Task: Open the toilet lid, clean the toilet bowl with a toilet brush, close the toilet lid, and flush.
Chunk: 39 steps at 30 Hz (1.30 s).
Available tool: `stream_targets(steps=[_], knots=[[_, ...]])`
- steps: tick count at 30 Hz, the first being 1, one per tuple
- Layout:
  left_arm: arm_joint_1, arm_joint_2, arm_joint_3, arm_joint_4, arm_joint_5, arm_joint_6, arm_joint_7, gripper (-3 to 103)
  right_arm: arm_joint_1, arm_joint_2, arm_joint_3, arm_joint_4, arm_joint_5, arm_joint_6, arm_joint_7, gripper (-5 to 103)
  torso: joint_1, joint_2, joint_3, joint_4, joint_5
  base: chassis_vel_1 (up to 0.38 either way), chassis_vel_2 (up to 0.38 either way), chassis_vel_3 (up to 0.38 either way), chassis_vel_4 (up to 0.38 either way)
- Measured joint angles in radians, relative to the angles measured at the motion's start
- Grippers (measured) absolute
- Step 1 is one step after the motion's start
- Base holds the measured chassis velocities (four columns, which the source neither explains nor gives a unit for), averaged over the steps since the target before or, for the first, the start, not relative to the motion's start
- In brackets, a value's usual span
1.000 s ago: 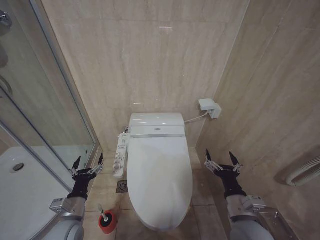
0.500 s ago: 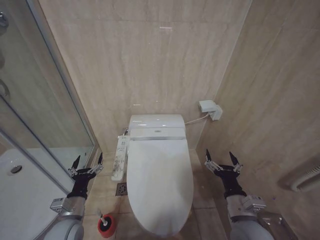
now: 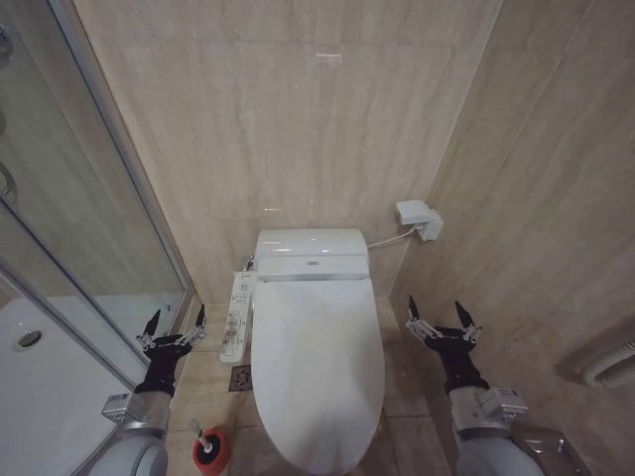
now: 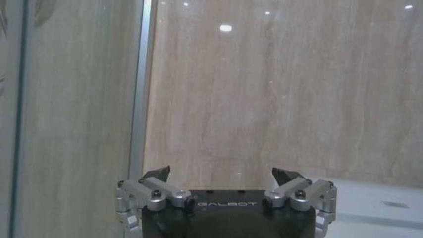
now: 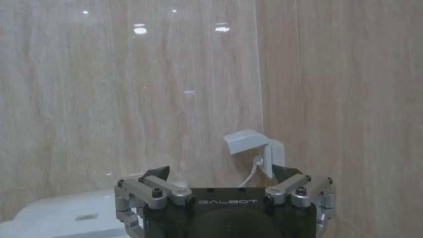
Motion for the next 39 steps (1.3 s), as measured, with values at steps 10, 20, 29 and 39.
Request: stream_targets(steps=[10, 20, 29, 39], knots=[[0.000, -0.002, 0.002, -0.003, 0.000, -0.001, 0.002, 100, 0.000, 0.000, 0.000, 0.000, 0.000, 0.000, 0.000, 100, 0.001, 0.000, 0.000, 0.0001, -0.0001, -0.054, 0.074, 0.067, -0.059], [-0.001, -0.004, 0.003, -0.003, 0.004, -0.002, 0.008, 100, 0.000, 0.000, 0.000, 0.000, 0.000, 0.000, 0.000, 100, 0.000, 0.000, 0.000, 0.0000, 0.0000, -0.024, 0.004, 0.016, -0.011], [-0.012, -0.002, 0.003, 0.005, 0.003, -0.002, 0.009, 100, 0.000, 0.000, 0.000, 0.000, 0.000, 0.000, 0.000, 100, 0.001, 0.000, 0.000, -0.0001, -0.0001, -0.061, 0.055, 0.070, -0.051], [-0.102, 0.065, 0.000, 0.071, -0.026, 0.015, -0.002, 100, 0.000, 0.000, 0.000, 0.000, 0.000, 0.000, 0.000, 100, 0.000, 0.000, 0.000, 0.0002, 0.0000, 0.000, 0.000, 0.000, 0.000]])
